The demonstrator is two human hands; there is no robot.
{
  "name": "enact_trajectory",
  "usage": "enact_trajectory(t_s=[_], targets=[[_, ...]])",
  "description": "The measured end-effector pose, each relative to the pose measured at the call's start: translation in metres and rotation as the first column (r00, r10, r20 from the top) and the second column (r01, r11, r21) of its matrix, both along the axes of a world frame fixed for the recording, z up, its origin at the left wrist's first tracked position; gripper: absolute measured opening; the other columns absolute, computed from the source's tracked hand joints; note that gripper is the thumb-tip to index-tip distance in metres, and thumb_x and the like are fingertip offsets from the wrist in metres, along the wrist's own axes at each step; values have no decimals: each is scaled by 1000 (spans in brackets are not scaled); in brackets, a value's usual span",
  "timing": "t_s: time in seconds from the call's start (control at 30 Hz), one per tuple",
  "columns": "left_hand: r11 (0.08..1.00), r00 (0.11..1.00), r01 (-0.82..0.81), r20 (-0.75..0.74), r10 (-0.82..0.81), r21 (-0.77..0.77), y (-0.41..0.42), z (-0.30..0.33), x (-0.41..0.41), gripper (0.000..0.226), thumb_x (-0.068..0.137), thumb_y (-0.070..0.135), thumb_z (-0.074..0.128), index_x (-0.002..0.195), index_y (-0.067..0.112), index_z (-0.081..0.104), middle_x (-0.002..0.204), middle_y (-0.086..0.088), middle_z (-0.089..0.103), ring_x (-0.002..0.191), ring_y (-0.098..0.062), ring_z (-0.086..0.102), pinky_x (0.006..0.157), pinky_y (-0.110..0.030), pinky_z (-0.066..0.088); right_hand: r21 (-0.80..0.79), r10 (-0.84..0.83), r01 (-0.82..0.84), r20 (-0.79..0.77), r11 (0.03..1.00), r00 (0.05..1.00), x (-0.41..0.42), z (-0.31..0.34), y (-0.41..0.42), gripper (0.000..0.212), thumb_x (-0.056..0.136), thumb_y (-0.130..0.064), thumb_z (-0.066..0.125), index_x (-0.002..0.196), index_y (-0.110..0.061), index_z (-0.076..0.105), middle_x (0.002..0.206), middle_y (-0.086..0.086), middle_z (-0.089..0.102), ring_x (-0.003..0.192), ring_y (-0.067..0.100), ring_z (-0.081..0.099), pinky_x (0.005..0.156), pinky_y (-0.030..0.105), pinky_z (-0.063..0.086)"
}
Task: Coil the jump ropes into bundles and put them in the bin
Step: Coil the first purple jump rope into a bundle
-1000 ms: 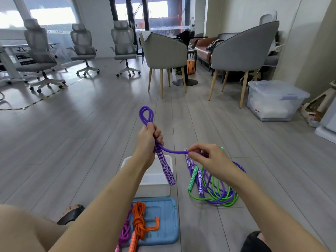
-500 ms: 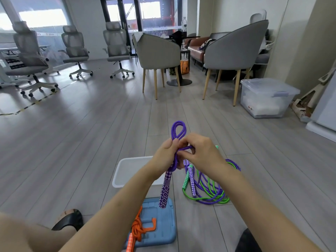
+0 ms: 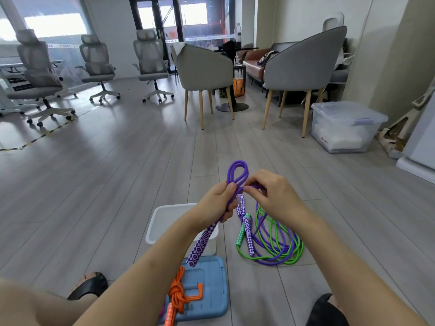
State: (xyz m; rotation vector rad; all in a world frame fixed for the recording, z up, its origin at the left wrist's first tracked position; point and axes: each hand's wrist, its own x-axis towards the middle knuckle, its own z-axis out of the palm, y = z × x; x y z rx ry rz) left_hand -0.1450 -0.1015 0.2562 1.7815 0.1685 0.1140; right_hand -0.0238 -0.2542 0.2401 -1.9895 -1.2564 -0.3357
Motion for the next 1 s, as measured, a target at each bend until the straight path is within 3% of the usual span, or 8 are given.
enact_trajectory(t_s=[0.17, 0.23, 0.33, 0.43, 0.57, 0.73, 0.87, 1.0], targets=[[986, 984, 155, -100, -148, 69, 4, -1, -1, 28, 112, 28, 31, 99, 13, 50, 66, 5, 41, 53, -13, 38, 53, -30, 33, 50, -106, 104, 28, 993, 994, 0, -3, 1, 18, 91, -41, 75, 92, -24, 69, 85, -14, 63, 74, 9, 58, 66, 33, 52], [977, 973, 198, -133, -188, 73, 6, 3, -4, 26, 112, 25, 32, 94, 13, 46, 67, 4, 40, 55, -13, 37, 56, -30, 34, 32, -140, 141, -22, 989, 990, 3, -6, -3, 24, 88, -48, 76, 88, -25, 68, 79, -12, 65, 70, 11, 59, 62, 30, 49], [992, 993, 117, -23, -116, 52, 11, 12, -8, 25, 112, 19, 34, 92, 9, 46, 71, 1, 49, 62, -15, 49, 64, -28, 47, 18, -167, 174, -212, 985, 963, 8, -14, -8, 19, 96, -40, 69, 86, -24, 69, 69, -12, 61, 63, 6, 54, 60, 30, 44], [997, 994, -4, 109, 12, -74, 19, 13, -6, 20, 111, 16, 36, 98, 6, 48, 77, -1, 55, 67, -17, 55, 80, -37, 58, 81, -196, 264, -471, 961, 860, 9, -25, -9, 23, 99, -37, 67, 82, -21, 66, 64, -7, 56, 57, 10, 47, 56, 30, 40], [955, 984, -70, 136, 113, -289, 14, 7, -3, 15, 110, 19, 38, 98, 11, 44, 72, 1, 40, 57, -13, 38, 62, -31, 51, 222, -131, 390, -702, 894, 700, -4, -27, 3, 27, 93, -37, 75, 81, -17, 63, 64, -3, 60, 52, 7, 49, 52, 23, 41], [944, 970, -179, 110, 217, -276, 5, -4, 7, 22, 110, 20, 37, 90, 15, 44, 70, 2, 38, 58, -12, 37, 60, -30, 43, 369, 51, 469, -825, 802, 562, -27, -17, 28, 10, 100, -14, 60, 92, -14, 66, 75, 4, 62, 58, 11, 49, 57, 27, 41], [952, 959, -205, 146, 241, -226, 0, -6, 9, 18, 111, 22, 36, 102, 12, 48, 71, 1, 37, 60, -12, 38, 63, -30, 43, 466, 147, 377, -763, 801, 630, -42, -11, 35, 16, 102, -11, 57, 104, -22, 69, 68, -4, 59, 59, 13, 50, 57, 25, 45], [966, 961, -184, 175, 215, -179, -8, -7, 10, 24, 112, 24, 33, 117, 12, 53, 72, 1, 38, 62, -10, 41, 66, -31, 43, 478, 132, 326, -703, 815, 699, -48, -15, 36, 30, 102, -16, 61, 104, -44, 74, 90, -11, 68, 73, 11, 59, 68, 31, 53]])
